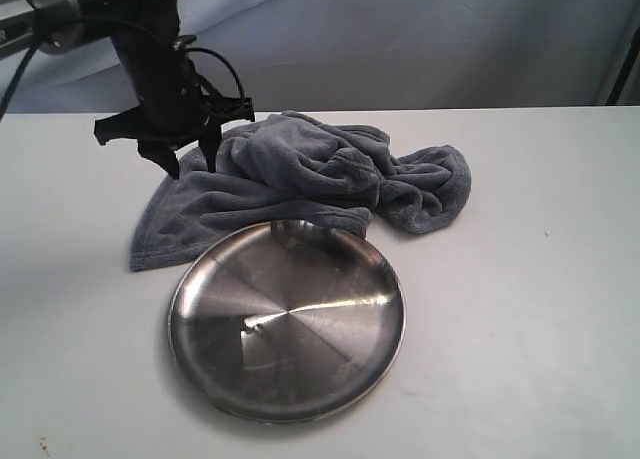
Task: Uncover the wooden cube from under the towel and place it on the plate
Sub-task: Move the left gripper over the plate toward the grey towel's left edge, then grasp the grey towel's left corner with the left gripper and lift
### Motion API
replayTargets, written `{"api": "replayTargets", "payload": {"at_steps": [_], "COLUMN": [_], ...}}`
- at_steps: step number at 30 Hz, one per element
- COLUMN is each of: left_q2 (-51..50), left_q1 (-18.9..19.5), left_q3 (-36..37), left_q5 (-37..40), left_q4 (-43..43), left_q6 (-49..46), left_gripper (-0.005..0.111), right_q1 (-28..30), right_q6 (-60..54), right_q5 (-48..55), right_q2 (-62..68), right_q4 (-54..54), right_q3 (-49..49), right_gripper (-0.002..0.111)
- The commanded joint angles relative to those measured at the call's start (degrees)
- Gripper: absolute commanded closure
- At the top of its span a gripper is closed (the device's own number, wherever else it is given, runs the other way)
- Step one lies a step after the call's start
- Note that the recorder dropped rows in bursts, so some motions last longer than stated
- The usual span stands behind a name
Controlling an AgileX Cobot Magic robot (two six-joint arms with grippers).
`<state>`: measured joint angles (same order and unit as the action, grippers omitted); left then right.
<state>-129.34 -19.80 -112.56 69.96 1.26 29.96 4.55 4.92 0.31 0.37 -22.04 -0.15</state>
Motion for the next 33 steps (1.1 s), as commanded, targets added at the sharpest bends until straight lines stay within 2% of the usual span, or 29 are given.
{"api": "replayTargets", "payload": {"at_steps": [1, 4, 9, 17, 19, 22, 31, 33], "left_q2": [-3.0, -4.8, -7.1, -10.8, -11.2, -11.8, -11.9, -11.7], "left_q1": [-0.2, -0.2, -0.2, -0.2, -0.2, -0.2, -0.2, -0.2], "left_q3": [-0.3, -0.3, -0.3, -0.4, -0.4, -0.4, -0.4, -0.4], "left_q5": [-3.6, -7.2, -7.6, -8.3, -8.3, -8.3, -7.4, -7.4], "left_q4": [1.9, 1.8, 0.6, 0.8, 0.8, 0.8, 0.8, 0.5], "left_q6": [-1.5, -3.0, -3.0, -3.0, -3.0, -3.0, -3.1, -3.2], "left_gripper": [0.061, 0.051, 0.033, 0.031, 0.035, 0.047, 0.107, 0.107], "right_q1": [0.0, 0.0, 0.0, 0.0, 0.0, 0.0, 0.0, 0.0], "right_q6": [0.2, 0.2, 0.2, 0.2, 0.2, 0.2, 0.2, 0.2], "right_q5": [0.7, 0.7, 0.7, 0.7, 0.7, 0.7, 0.7, 0.7], "right_q2": [-0.4, -0.4, -0.4, -0.4, -0.4, -0.4, -0.4, -0.4], "right_q4": [-0.3, -0.3, -0.3, -0.3, -0.3, -0.3, -0.3, -0.3], "right_q3": [0.1, 0.1, 0.1, 0.1, 0.1, 0.1, 0.1, 0.1], "right_gripper": [0.105, 0.105, 0.105, 0.105, 0.105, 0.105, 0.105, 0.105]}}
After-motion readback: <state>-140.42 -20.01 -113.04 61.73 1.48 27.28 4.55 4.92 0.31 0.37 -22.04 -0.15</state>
